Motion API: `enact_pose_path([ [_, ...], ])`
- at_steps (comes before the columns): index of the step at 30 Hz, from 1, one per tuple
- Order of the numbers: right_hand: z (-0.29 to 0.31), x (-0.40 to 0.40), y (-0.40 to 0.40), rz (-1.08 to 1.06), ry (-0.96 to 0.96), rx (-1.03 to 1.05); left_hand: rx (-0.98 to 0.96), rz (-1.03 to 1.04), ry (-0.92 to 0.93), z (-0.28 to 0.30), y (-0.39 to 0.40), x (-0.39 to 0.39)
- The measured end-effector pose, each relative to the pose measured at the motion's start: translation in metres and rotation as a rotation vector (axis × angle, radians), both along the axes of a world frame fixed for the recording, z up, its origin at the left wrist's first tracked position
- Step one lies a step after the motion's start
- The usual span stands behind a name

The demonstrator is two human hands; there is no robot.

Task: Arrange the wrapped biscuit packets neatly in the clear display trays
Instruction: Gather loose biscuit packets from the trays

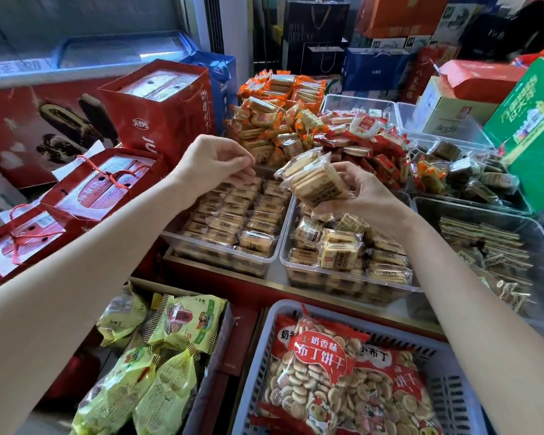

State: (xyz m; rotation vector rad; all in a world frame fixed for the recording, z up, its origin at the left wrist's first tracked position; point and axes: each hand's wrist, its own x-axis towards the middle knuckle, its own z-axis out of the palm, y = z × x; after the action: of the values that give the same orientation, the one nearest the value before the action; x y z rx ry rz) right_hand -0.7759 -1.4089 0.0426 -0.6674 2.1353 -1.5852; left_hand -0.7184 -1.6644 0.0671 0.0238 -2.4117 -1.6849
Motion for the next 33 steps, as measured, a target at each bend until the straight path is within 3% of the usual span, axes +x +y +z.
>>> enact_pose_path([
  [5,-0.016,-0.008,0.004,-0.014,-0.06,-0.019,-0.112,-0.104,-0.082,-0.007,0.015,-0.012],
  [8,-0.018,-0.014,0.001,-0.013,-0.065,-0.037,-0.235,-0.07,-0.015,-0.013,0.03,-0.024],
  [12,-0.017,-0.022,0.006,-0.026,-0.045,0.005,-0.025,-0.053,-0.073,-0.019,0.038,-0.04],
  [17,-0.02,-0.039,0.008,-0.092,0.222,0.242,-0.241,-0.009,-0.084,-0.039,0.045,-0.058],
  [20,-0.037,-0.062,0.016,-0.325,0.393,0.431,-0.427,0.019,-0.087,-0.048,0.033,-0.062],
  [23,-0.058,-0.075,0.029,-0.504,0.29,0.629,-0.535,0.004,-0.207,-0.064,0.012,-0.058],
  [25,-0.071,-0.074,0.026,-0.422,0.26,0.686,-0.607,0.018,-0.293,-0.077,0.001,-0.054],
  [28,-0.088,-0.069,0.008,-0.262,0.362,0.755,-0.666,0.002,-0.409,-0.09,-0.006,-0.048],
  [30,-0.093,-0.072,-0.002,-0.218,0.474,0.982,-0.704,-0.015,-0.435,-0.093,-0.007,-0.047],
  [33,-0.091,-0.079,-0.007,-0.219,0.434,1.253,-0.734,-0.027,-0.441,-0.094,-0.011,-0.042],
])
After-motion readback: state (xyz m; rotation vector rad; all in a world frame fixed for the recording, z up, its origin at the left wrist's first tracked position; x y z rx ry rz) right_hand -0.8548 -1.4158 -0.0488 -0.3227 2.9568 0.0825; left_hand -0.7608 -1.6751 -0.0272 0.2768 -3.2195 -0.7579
